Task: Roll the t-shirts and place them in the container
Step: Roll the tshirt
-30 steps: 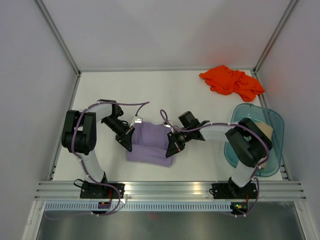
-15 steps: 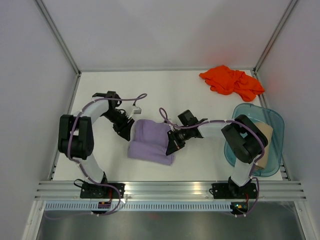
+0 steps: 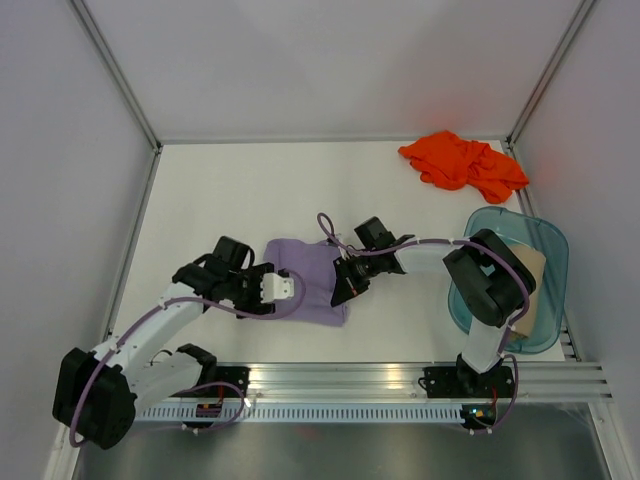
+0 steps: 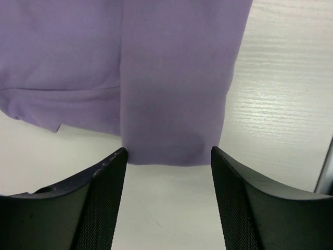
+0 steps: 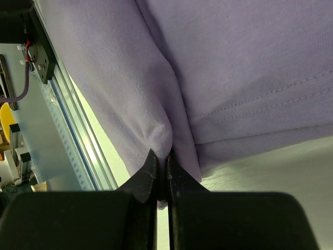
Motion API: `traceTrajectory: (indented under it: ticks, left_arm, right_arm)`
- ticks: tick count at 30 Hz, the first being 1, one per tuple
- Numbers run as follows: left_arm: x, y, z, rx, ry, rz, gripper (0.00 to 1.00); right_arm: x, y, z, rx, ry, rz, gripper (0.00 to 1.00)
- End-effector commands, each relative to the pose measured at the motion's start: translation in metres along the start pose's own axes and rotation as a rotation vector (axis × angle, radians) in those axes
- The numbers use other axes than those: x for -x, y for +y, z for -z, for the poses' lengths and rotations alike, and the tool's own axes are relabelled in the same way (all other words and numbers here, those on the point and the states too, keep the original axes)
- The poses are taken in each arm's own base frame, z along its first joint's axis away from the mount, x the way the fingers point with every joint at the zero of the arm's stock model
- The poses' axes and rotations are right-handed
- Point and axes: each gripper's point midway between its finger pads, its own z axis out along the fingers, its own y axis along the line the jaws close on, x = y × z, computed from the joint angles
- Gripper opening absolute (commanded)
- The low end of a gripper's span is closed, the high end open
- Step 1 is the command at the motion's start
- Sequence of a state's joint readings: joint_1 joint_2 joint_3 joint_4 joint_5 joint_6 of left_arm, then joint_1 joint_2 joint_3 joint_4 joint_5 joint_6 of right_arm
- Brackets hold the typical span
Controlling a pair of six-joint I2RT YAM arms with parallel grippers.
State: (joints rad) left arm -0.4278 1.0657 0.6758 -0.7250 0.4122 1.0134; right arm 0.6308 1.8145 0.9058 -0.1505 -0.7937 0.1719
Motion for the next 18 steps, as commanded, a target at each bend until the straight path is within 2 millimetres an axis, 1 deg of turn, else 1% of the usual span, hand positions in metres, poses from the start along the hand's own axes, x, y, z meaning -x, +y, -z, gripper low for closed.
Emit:
traceTrajectory:
  ticks: [1, 2, 6, 10, 13, 16, 17, 18]
  left_arm:
    - [0.003, 0.023, -0.003, 0.151, 0.004, -0.208, 0.72]
    - [-0.005, 0.014, -0.009, 0.131, 0.019, -0.215, 0.73]
    - [-0.005, -0.003, -0.020, 0.089, 0.021, -0.249, 0.74]
    - [-0.004, -0.009, -0.023, 0.079, 0.018, -0.260, 0.73]
    - [-0.012, -0.017, -0.028, 0.051, 0.030, -0.280, 0.73]
    - [-0.026, -0.026, -0.038, 0.002, 0.074, -0.265, 0.73]
    - [-0.029, -0.028, -0.040, -0.008, 0.086, -0.242, 0.72]
    - [-0.036, -0.032, -0.044, -0.038, 0.112, -0.218, 0.71]
  right_arm:
    - [0.018, -0.003, 0.003, -0.026, -0.044, 0.034, 0.04]
    - [0.018, -0.002, 0.002, -0.027, -0.045, 0.036, 0.04]
    - [0.019, -0.004, 0.000, -0.026, -0.039, 0.032, 0.04]
    - [0.017, -0.007, -0.001, -0.030, -0.024, 0.028, 0.04]
    - [0.017, -0.008, -0.001, -0.034, -0.023, 0.029, 0.06]
    - [0.019, -0.010, 0.000, -0.053, -0.028, 0.038, 0.14]
    - [0.020, -0.011, 0.002, -0.068, -0.031, 0.051, 0.21]
    - [0.027, -0.010, 0.005, -0.083, -0.044, 0.071, 0.25]
